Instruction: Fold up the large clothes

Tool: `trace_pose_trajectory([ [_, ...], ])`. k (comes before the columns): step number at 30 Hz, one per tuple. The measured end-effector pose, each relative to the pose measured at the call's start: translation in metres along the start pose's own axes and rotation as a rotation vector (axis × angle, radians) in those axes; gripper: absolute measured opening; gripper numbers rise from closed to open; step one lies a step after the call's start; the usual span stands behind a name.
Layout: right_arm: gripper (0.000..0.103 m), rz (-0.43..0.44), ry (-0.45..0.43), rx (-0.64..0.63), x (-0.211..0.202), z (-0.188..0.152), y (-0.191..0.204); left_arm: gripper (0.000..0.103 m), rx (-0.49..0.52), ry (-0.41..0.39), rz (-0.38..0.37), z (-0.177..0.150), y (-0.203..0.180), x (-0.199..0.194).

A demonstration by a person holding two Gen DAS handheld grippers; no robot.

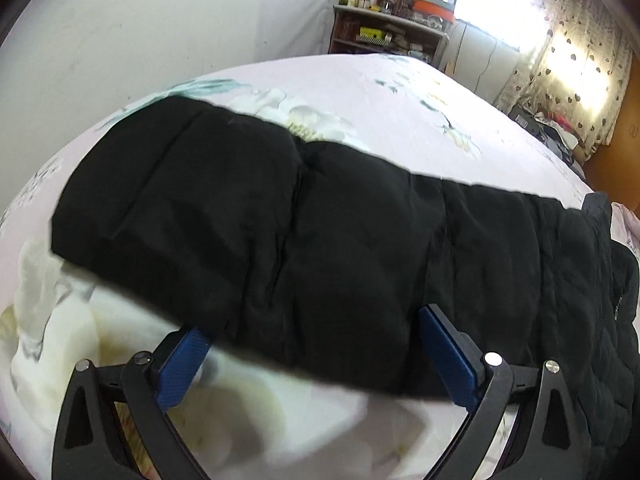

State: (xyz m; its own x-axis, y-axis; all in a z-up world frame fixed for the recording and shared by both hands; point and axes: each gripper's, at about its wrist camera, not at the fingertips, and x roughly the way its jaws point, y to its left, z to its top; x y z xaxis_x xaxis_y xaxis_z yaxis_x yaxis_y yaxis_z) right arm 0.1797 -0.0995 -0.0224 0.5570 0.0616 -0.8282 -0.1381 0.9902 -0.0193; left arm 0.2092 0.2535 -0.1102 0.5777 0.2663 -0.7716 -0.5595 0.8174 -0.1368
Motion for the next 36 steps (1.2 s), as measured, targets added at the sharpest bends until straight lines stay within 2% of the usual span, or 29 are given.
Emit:
trace_pose_trajectory([
  [1,0.076,-0.006,0.004,0.002,0.002,-0.001,-0.002,0.088,0.014,-0.015,-0.002,0.001,-0.002,0.001],
  [3,0.076,-0.016,0.012,0.014,0.003,-0.002,-0.007,0.06,0.037,-0.019,-0.006,0.006,-0.005,0.005],
  [4,0.076,-0.019,0.014,0.019,0.004,-0.003,-0.009,0.052,0.042,-0.015,-0.017,0.009,-0.008,0.005],
  [5,0.076,-0.023,0.015,0.025,0.002,-0.004,-0.011,0.034,0.047,-0.011,-0.029,0.012,-0.01,0.003],
  [6,0.076,-0.027,0.013,0.029,0.001,-0.005,-0.014,0.025,0.052,-0.01,-0.04,0.015,-0.013,0.0],
  [8,0.076,-0.033,0.014,0.035,-0.002,-0.007,-0.018,0.02,0.061,-0.016,-0.072,0.024,-0.019,-0.013],
  [13,0.076,-0.055,-0.004,0.024,-0.022,-0.015,-0.024,0.016,0.115,-0.091,-0.184,0.053,-0.044,-0.07],
  [17,0.076,-0.07,-0.028,0.016,-0.04,-0.019,-0.028,0.016,0.19,-0.165,-0.31,0.071,-0.086,-0.13],
  [22,0.076,-0.092,-0.057,0.028,-0.06,-0.026,-0.043,0.016,0.27,-0.192,-0.494,0.08,-0.152,-0.18],
  [27,0.076,-0.094,-0.069,0.102,-0.072,-0.035,-0.073,0.016,0.379,-0.137,-0.648,0.061,-0.238,-0.187],
  [31,0.076,-0.099,-0.057,0.174,-0.072,-0.045,-0.101,0.016,0.47,-0.025,-0.727,0.02,-0.313,-0.167],
  [36,0.076,-0.099,-0.045,0.227,-0.067,-0.06,-0.13,0.018,0.569,0.111,-0.733,-0.042,-0.377,-0.127],
])
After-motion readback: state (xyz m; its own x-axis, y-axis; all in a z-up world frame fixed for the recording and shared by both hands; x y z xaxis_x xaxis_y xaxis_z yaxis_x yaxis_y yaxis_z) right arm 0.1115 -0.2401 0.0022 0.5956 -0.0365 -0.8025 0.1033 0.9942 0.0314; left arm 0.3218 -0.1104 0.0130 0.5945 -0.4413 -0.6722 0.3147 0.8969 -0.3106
